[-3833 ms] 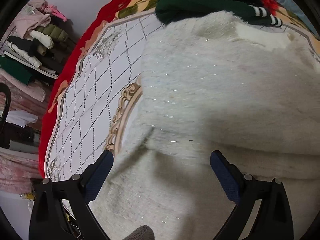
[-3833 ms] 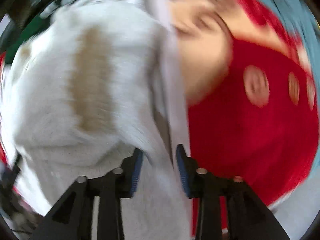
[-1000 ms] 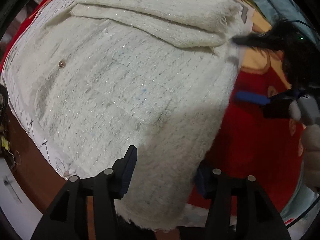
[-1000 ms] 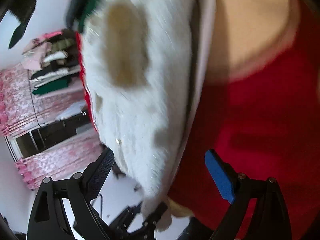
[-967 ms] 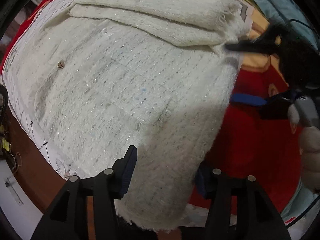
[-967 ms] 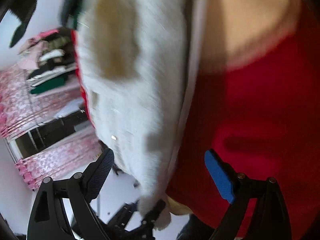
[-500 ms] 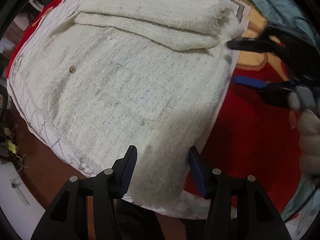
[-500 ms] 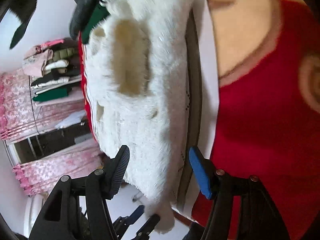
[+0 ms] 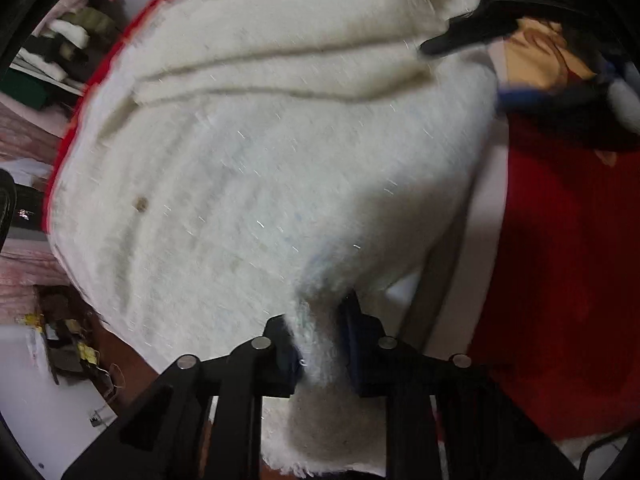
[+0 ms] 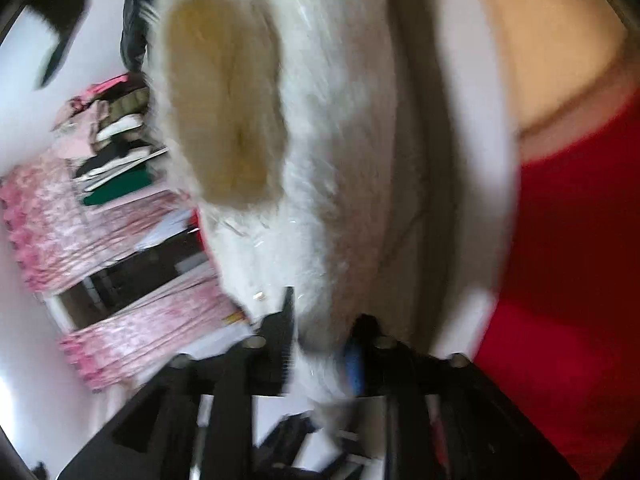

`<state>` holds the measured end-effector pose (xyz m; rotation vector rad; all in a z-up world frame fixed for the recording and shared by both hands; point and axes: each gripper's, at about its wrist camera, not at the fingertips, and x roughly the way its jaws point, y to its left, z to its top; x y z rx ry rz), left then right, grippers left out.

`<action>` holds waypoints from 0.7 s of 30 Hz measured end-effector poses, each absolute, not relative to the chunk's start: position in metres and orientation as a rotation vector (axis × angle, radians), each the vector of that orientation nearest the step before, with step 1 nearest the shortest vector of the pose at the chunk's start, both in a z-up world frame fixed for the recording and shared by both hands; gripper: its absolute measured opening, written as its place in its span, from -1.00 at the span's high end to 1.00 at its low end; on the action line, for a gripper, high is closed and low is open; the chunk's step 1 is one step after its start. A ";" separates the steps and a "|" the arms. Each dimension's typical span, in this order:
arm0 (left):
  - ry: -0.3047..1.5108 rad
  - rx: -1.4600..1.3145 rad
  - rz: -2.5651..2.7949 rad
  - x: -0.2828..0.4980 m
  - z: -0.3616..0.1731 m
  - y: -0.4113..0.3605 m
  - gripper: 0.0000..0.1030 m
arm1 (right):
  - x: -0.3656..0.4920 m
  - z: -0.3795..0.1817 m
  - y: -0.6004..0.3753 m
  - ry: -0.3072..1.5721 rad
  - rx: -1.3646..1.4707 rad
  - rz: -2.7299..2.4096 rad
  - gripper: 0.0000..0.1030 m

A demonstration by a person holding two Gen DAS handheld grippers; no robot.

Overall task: Fold large clothes
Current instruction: 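Fold the hem over the body with the left tool while the right tool grips the other hem corner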

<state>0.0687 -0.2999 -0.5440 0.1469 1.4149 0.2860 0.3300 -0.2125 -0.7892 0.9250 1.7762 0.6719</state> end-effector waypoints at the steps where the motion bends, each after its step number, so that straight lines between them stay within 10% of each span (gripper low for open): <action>1: 1.402 0.156 0.293 0.069 -0.540 -0.300 0.80 | 0.336 -0.782 -0.220 1.732 0.894 0.662 -0.46; 2: 1.387 0.174 0.305 0.068 -0.536 -0.300 0.81 | 0.341 -0.776 -0.228 1.688 0.898 0.657 -1.00; 13: 1.346 0.116 0.332 0.082 -0.513 -0.287 0.83 | 0.404 -0.806 -0.189 1.605 1.089 0.675 -0.98; 16: 1.340 0.073 0.315 0.085 -0.505 -0.271 0.83 | 0.417 -0.806 -0.162 1.634 1.017 0.603 0.24; 21: 1.300 -0.009 0.265 0.091 -0.472 -0.227 0.84 | 0.430 -0.756 -0.128 1.606 0.996 0.540 0.43</action>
